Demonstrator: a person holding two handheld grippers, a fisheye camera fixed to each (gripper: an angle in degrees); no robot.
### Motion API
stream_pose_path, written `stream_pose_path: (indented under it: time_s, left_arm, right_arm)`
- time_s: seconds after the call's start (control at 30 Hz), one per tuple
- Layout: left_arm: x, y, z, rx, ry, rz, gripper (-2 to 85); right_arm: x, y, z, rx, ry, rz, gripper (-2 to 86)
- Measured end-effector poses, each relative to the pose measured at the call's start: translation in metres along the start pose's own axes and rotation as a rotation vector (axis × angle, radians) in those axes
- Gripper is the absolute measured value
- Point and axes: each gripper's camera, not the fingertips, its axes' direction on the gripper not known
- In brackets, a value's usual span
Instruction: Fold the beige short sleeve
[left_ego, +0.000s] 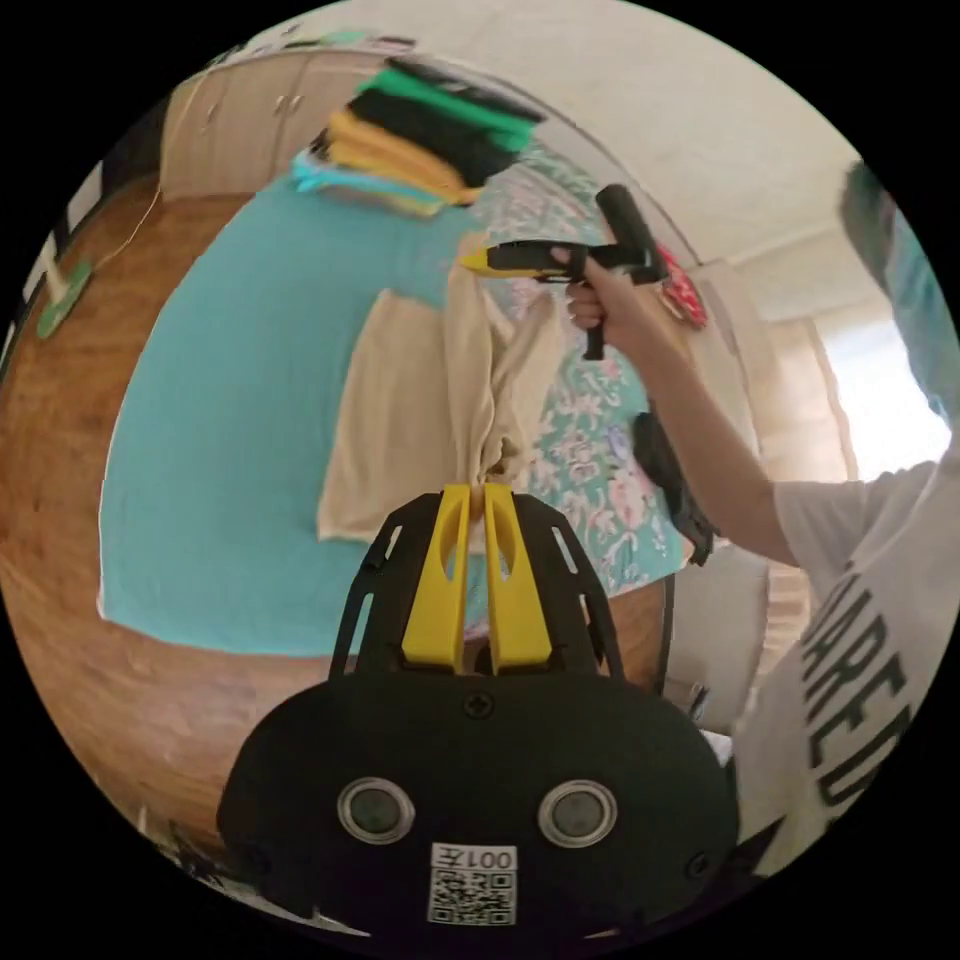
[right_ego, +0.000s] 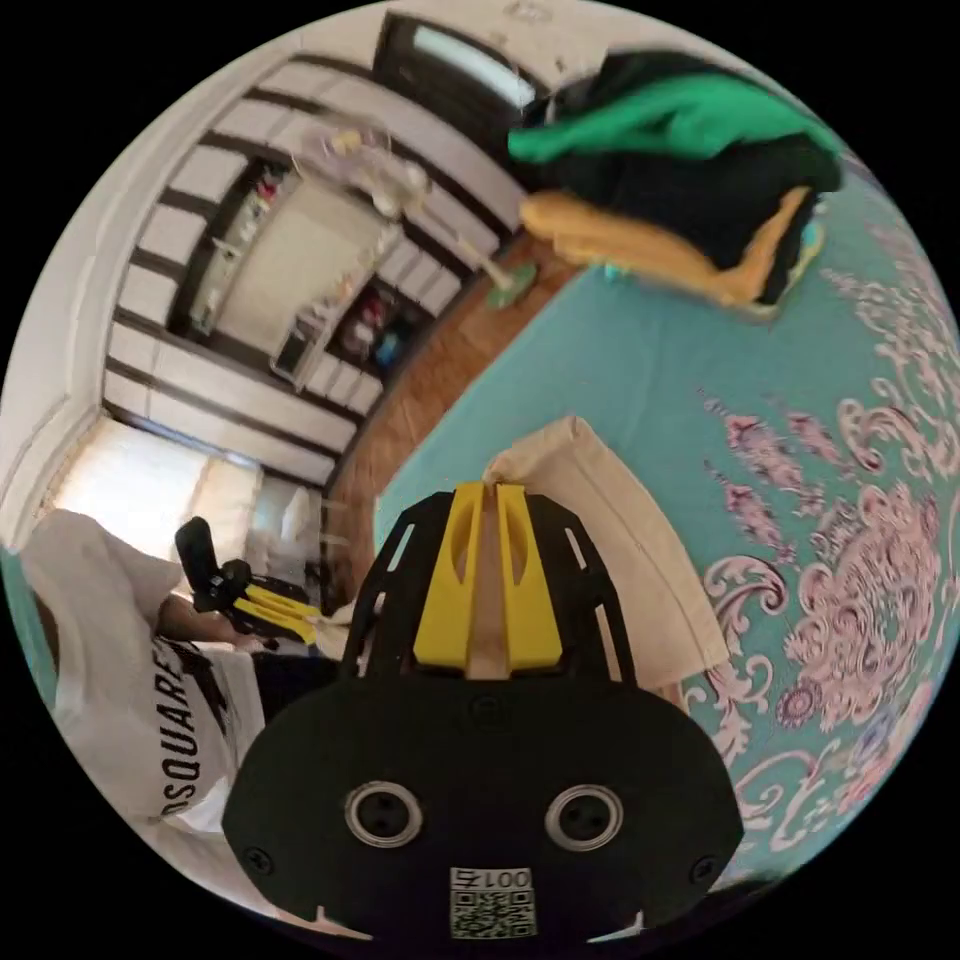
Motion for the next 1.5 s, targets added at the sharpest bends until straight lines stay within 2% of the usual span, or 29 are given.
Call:
stream_pose_path:
  time_s: [0.07, 0.1, 0.17, 0.27, 0.33, 0.5, 0.67, 0.8, 0.93, 1.07, 1.27, 1.4, 1.5]
  left_arm:
    - [-0.071, 0.007, 0.011, -0.119, 0.06, -0.148, -1.6]
    - [-0.088, 0.009, 0.015, -0.149, 0.085, -0.183, -1.6]
    - [-0.144, 0.016, 0.013, -0.169, 0.171, -0.324, -1.6]
    - [-0.181, 0.011, -0.008, -0.118, 0.283, -0.392, -1.3]
    - [-0.193, 0.004, -0.023, -0.103, 0.281, -0.408, -1.1]
    - [-0.206, -0.027, -0.059, -0.135, 0.239, -0.352, 0.8]
    - [-0.179, -0.103, -0.103, -0.046, 0.129, -0.061, 2.8]
    - [-0.171, -0.169, -0.094, -0.046, 0.105, 0.105, 4.0]
    - [-0.172, -0.235, -0.06, -0.161, -0.013, 0.201, 4.0]
    - [-0.171, -0.269, -0.06, -0.258, -0.04, 0.27, 0.4]
    - [-0.18, -0.276, -0.129, -0.131, 0.036, 0.236, -1.2]
    - [-0.204, -0.285, -0.139, -0.139, 0.134, 0.177, -1.1]
    - [-0.219, -0.293, -0.135, -0.184, 0.086, 0.141, -0.8]
  right_arm:
    - [-0.011, -0.023, 0.067, -0.183, 0.164, 0.019, 1.5]
    - [-0.016, -0.025, 0.074, -0.194, 0.194, 0.012, 1.5]
    - [-0.047, -0.018, 0.067, -0.065, 0.247, -0.025, 2.0]
    - [-0.082, 0.008, 0.044, 0.127, 0.288, -0.01, 3.2]
    - [-0.091, 0.023, 0.051, 0.12, 0.311, 0.044, 4.7]
    - [-0.109, 0.062, 0.119, -0.116, 0.488, 0.212, 9.3]
    - [-0.185, 0.123, 0.165, -0.075, 0.492, 0.307, 10.6]
    - [-0.237, 0.145, 0.209, -0.133, 0.535, 0.292, 10.8]
    - [-0.266, 0.139, 0.265, -0.201, 0.628, 0.217, 9.0]
    - [-0.27, 0.128, 0.301, -0.225, 0.713, 0.262, 3.2]
    - [-0.329, 0.14, 0.315, -0.183, 0.846, 0.177, 1.6]
    - [-0.34, 0.15, 0.348, -0.232, 0.934, 0.104, 1.5]
    - [-0.335, 0.154, 0.377, -0.282, 0.982, 0.095, 1.5]
